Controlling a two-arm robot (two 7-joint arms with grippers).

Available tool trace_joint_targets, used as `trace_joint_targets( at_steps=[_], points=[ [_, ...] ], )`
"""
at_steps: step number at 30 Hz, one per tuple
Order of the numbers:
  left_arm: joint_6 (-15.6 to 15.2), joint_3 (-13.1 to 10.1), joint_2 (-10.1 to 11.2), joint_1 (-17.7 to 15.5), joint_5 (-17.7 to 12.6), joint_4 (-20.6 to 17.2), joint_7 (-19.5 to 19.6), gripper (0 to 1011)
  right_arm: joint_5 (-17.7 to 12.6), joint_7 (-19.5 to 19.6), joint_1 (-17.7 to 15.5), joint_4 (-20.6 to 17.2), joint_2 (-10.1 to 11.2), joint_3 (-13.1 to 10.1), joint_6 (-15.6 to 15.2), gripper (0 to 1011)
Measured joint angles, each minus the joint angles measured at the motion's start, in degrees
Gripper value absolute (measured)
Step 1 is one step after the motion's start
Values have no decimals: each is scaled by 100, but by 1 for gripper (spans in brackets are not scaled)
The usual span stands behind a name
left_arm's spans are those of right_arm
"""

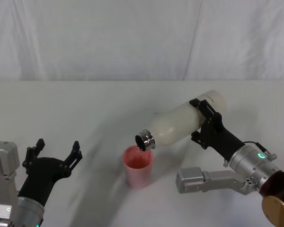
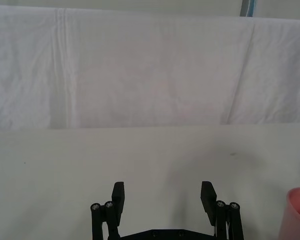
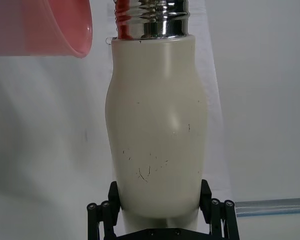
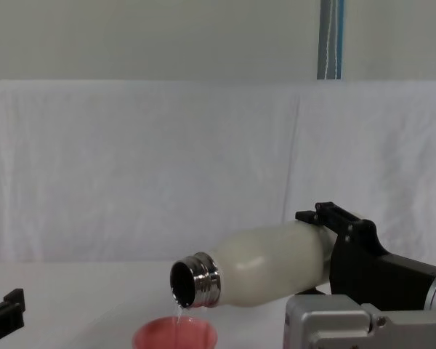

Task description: Grasp the thermos with one hand and pour water into the cup lid.

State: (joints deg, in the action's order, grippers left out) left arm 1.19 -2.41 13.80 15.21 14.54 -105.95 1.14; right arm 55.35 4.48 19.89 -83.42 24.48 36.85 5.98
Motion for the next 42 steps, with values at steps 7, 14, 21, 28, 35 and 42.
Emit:
trace_joint_targets(
  at_steps=[7, 14, 21, 28, 35, 42],
  points=[
    [0, 0, 0, 0, 0, 0, 0, 1001, -2, 0, 0, 0, 3, -1, -1, 952],
    [0, 0, 0, 0, 0, 0, 0, 1001, -7, -16, 1, -12, 8, -3, -3, 952],
    [0, 0, 0, 0, 0, 0, 0, 1001, -8, -21, 17, -2, 1, -1, -4, 952],
    [0, 0, 0, 0, 0, 0, 0, 1001, -8, -21, 23, 0, 2, 0, -2, 952],
    [0, 0, 0, 0, 0, 0, 0, 1001, -6, -19, 24, 12, -1, 6, -4, 952],
    [0, 0, 0, 0, 0, 0, 0, 1001, -3, -12, 25, 25, -2, 12, -4, 952]
  ],
)
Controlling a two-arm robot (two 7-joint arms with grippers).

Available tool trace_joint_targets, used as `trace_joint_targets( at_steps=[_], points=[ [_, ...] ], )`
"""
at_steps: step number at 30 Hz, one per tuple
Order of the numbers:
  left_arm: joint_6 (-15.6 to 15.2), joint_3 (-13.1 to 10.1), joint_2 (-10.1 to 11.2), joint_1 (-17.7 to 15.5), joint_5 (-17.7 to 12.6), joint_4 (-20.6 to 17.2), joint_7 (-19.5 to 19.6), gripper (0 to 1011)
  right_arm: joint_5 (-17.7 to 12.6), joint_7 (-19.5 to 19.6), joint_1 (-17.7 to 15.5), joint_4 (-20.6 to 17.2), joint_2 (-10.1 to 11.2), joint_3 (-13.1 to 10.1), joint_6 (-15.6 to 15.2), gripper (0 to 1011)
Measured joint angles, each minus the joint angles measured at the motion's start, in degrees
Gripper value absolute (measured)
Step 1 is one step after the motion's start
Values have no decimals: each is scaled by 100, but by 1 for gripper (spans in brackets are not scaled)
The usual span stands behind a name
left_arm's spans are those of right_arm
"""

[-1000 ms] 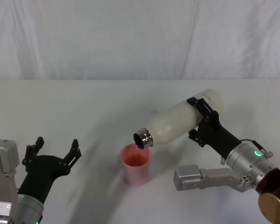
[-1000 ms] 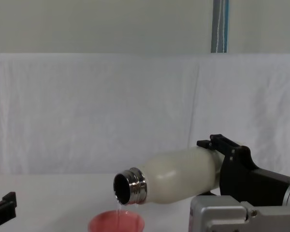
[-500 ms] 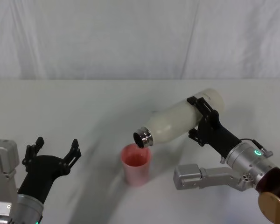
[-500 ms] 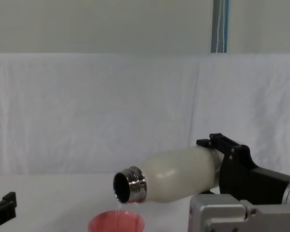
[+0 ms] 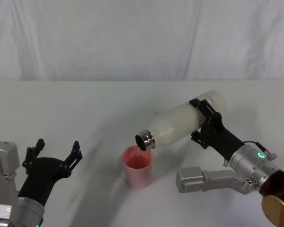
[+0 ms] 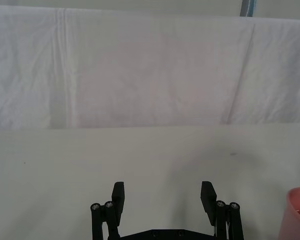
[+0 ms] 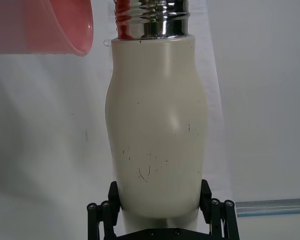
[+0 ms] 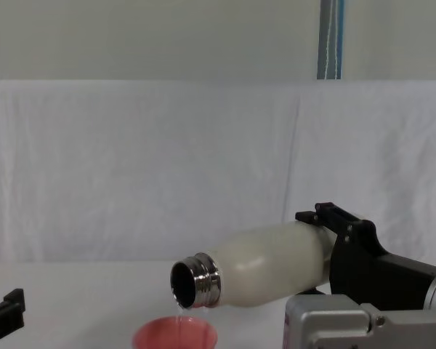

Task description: Grasp the thermos with one hand and pour water into the cup lid.

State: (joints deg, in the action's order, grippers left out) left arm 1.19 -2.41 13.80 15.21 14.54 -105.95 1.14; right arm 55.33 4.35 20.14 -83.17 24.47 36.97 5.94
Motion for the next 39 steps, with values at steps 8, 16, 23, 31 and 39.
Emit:
trace_joint_targets(
  at_steps=[8, 16, 23, 31, 39],
  points=[
    [0, 0, 0, 0, 0, 0, 0, 1001, 9, 18, 7, 21, 0, 2, 0, 952],
    [0, 0, 0, 0, 0, 0, 0, 1001, 22, 27, 13, 27, 4, 4, -1, 952],
    [0, 0, 0, 0, 0, 0, 0, 1001, 23, 27, 16, 23, 8, 4, -6, 952],
    [0, 0, 0, 0, 0, 0, 0, 1001, 23, 27, 28, 25, 11, 0, -4, 952],
    [0, 0, 0, 0, 0, 0, 0, 1001, 23, 24, 31, 23, 18, -6, -3, 952]
  ],
)
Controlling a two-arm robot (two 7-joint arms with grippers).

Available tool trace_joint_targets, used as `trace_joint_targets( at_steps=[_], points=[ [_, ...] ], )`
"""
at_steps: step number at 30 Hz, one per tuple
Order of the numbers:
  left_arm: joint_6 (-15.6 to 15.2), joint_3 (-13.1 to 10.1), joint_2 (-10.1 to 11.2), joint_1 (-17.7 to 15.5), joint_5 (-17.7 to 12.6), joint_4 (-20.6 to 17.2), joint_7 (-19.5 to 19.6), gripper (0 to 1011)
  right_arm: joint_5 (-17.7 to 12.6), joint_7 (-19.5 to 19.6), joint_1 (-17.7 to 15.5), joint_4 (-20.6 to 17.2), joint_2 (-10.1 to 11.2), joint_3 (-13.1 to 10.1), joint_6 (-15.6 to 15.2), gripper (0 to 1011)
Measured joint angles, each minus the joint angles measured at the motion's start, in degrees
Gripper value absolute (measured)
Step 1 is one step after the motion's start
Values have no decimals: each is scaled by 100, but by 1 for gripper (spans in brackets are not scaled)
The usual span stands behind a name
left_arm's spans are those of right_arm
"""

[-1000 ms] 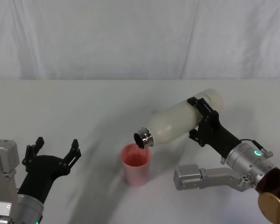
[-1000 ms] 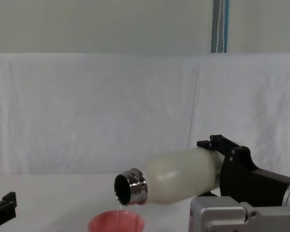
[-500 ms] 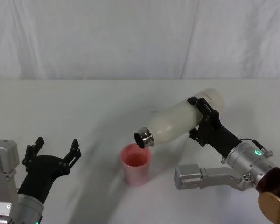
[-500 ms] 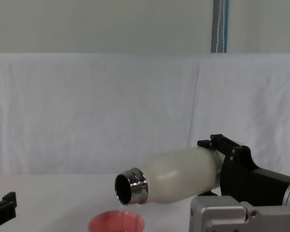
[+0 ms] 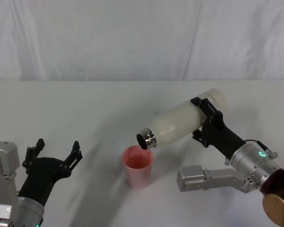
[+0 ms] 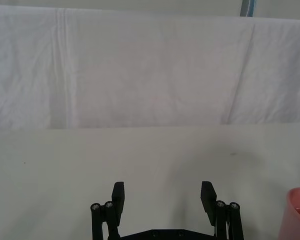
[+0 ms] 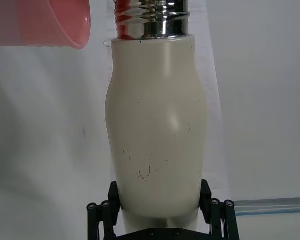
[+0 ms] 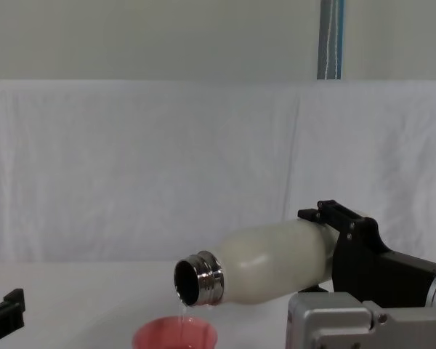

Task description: Grasp the thermos with one hand and pour water into the cup lid.

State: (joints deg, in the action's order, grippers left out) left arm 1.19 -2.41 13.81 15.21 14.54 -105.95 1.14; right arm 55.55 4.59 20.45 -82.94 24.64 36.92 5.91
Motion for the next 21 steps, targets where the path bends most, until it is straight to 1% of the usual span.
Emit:
trace_joint_targets(
  at_steps=[21],
  points=[
    [0, 0, 0, 0, 0, 0, 0, 1001, -1, 0, 24, 28, -6, 9, 19, 952]
  ],
)
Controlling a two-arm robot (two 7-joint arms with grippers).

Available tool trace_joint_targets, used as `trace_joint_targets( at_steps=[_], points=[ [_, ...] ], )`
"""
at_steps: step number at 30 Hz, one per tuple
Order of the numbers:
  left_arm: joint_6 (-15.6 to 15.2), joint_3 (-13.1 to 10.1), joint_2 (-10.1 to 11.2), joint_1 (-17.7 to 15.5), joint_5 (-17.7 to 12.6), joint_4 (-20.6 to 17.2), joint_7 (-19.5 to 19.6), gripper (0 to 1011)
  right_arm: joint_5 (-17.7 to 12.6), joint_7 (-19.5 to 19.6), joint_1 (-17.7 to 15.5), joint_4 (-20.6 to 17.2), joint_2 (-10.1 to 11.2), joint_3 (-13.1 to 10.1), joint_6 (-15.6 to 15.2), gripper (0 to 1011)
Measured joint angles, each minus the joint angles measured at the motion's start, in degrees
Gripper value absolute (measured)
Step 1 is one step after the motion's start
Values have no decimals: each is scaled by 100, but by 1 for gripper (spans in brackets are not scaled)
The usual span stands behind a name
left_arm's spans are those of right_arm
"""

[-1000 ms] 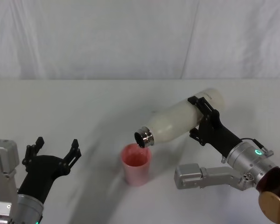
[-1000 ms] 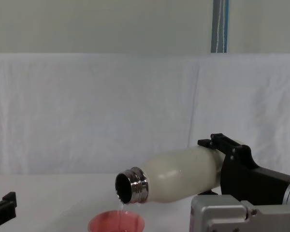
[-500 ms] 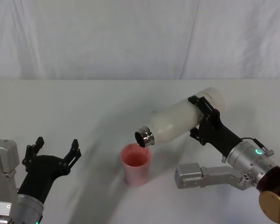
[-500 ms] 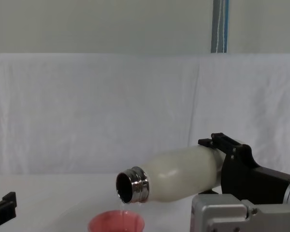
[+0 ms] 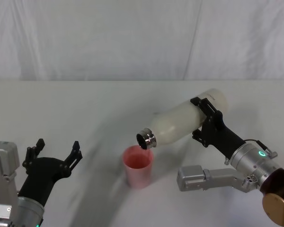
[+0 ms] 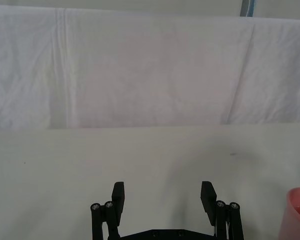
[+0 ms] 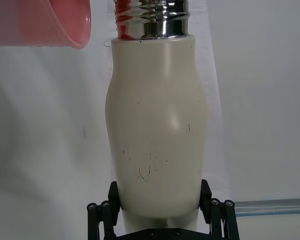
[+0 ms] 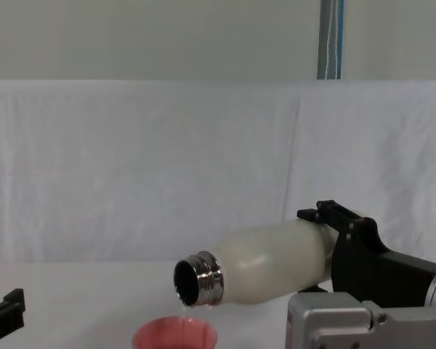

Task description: Grasp the thermos with one hand and pour water into the cup lid.

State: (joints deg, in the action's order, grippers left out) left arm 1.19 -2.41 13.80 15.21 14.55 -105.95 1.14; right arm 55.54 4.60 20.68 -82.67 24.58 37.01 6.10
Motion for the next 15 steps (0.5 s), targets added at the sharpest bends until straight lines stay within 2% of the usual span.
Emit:
trace_joint_targets(
  at_steps=[15],
  points=[
    [0, 0, 0, 0, 0, 0, 0, 1001, 4, 3, 19, 13, -3, 11, -3, 952]
  ],
)
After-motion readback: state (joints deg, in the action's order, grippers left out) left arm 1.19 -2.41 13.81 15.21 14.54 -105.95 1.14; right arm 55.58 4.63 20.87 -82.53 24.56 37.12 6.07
